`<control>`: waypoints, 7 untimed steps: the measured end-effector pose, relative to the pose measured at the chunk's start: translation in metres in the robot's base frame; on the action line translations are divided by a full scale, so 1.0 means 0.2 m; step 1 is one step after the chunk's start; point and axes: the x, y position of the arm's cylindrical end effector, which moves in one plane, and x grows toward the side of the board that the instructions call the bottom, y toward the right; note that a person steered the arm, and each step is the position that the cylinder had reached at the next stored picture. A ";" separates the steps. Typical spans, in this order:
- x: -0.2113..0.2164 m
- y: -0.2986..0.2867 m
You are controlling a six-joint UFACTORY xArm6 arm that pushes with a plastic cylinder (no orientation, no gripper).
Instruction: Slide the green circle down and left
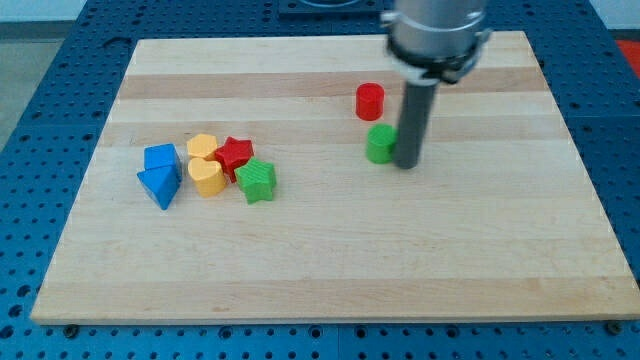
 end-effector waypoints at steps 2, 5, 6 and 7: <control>-0.07 0.12; -0.46 0.23; -0.25 -0.05; 0.01 -0.33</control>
